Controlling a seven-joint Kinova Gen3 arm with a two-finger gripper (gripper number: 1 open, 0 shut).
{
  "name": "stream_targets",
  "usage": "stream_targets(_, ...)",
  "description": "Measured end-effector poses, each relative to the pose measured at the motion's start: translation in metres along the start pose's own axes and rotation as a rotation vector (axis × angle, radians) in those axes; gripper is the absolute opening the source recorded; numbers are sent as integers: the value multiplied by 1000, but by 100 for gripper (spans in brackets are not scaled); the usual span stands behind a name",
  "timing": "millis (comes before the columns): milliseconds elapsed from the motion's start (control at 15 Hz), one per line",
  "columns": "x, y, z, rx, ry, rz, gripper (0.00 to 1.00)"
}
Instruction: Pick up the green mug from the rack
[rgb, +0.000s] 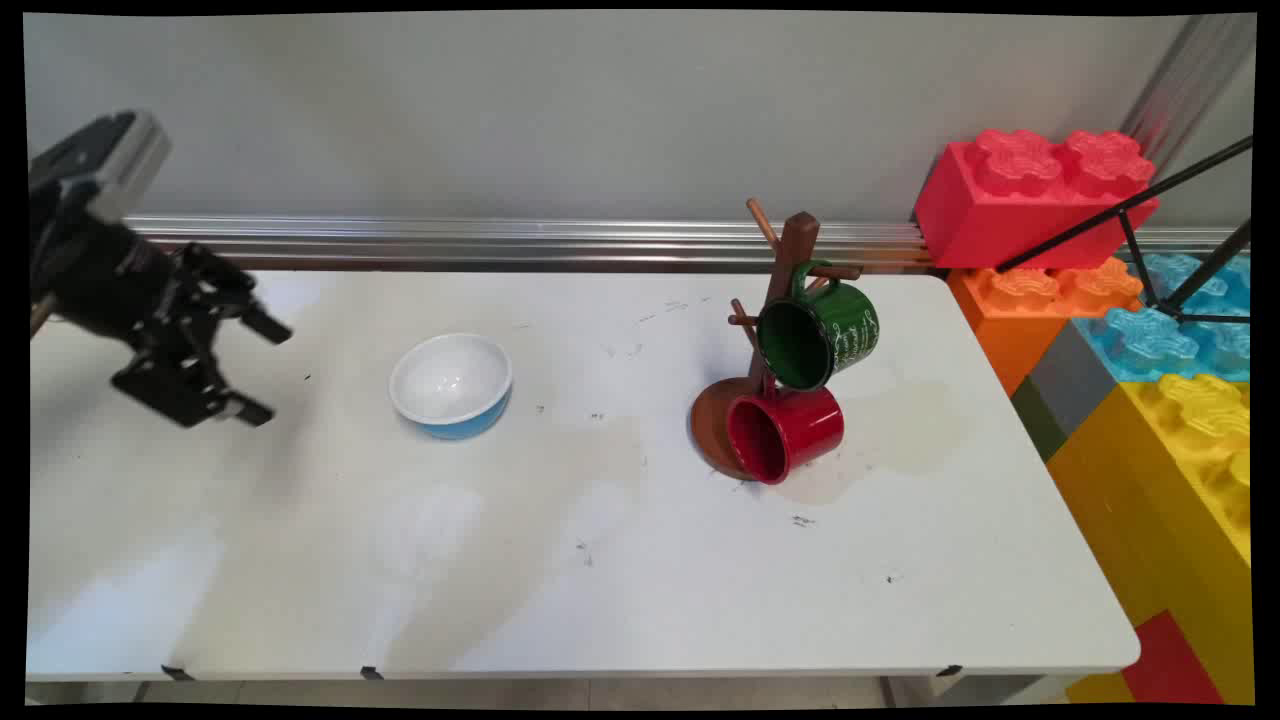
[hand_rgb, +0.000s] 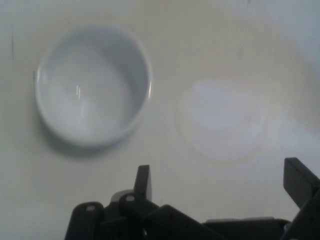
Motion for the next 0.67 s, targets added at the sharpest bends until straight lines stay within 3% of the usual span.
stream_targets(267,25,2,-7,-11,144,-39,100)
stream_targets(467,48,4,-14,-16,283,-87,100)
stream_targets(667,62,5,-18,-19,372,-117,100)
